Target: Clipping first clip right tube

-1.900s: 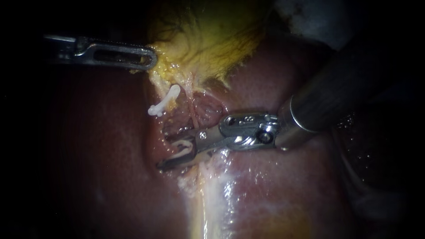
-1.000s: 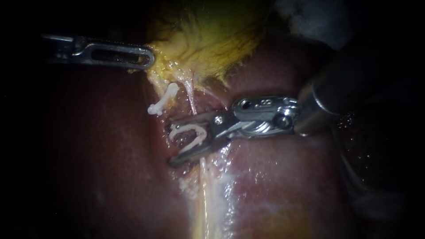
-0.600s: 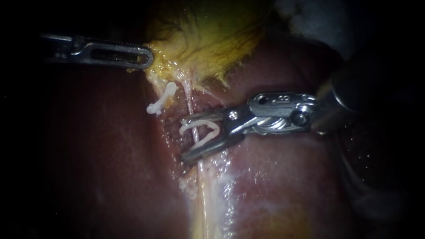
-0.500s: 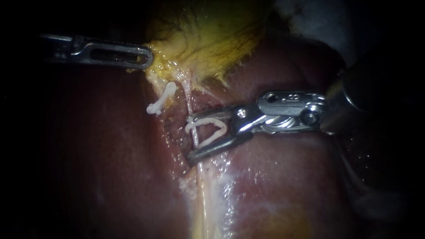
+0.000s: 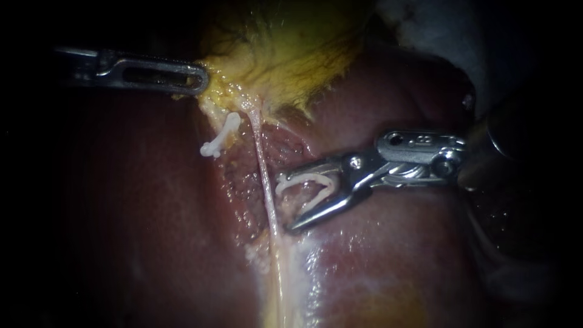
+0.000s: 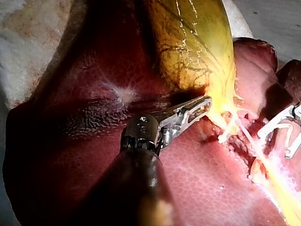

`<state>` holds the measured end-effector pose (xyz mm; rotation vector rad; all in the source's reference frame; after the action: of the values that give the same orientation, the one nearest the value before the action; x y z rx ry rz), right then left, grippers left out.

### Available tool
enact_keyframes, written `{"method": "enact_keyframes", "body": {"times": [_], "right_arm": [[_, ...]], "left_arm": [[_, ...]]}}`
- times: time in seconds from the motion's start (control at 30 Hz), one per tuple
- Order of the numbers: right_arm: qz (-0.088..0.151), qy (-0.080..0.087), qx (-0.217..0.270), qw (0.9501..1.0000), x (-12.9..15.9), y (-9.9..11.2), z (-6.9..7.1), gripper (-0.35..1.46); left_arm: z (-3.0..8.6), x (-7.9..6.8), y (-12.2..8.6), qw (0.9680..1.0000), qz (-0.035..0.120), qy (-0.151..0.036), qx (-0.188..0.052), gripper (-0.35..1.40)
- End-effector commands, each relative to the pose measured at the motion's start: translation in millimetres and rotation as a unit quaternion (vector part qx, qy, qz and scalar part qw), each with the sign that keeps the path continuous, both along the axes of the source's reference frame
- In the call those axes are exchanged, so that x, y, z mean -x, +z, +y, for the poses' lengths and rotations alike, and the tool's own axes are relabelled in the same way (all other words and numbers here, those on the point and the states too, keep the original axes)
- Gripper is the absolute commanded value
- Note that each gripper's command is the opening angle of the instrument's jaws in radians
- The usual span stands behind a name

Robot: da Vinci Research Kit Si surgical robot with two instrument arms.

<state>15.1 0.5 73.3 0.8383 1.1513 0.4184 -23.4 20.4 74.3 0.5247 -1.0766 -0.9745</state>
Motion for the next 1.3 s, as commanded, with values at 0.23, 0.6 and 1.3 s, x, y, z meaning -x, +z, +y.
{"method": "enact_keyframes", "body": {"times": [0.23,0.6,1.3], "right_arm": [[-0.021,-0.001,-0.013,0.9997,1.3,3.9,-0.4,0.60],[-0.018,0.015,-0.040,0.9989,-1.3,6.9,-2.2,0.60],[0.089,0.014,-0.116,0.9892,-4.9,4.3,-5.3,0.59]], "left_arm": [[0.0,0.0,-0.1,1.0000,0.000,0.000,0.000,-0.35],[0.0,0.0,-0.1,1.0000,0.000,0.000,0.000,-0.35],[0.0,0.0,-0.1,1.0000,0.000,0.000,0.000,-0.35]]}}
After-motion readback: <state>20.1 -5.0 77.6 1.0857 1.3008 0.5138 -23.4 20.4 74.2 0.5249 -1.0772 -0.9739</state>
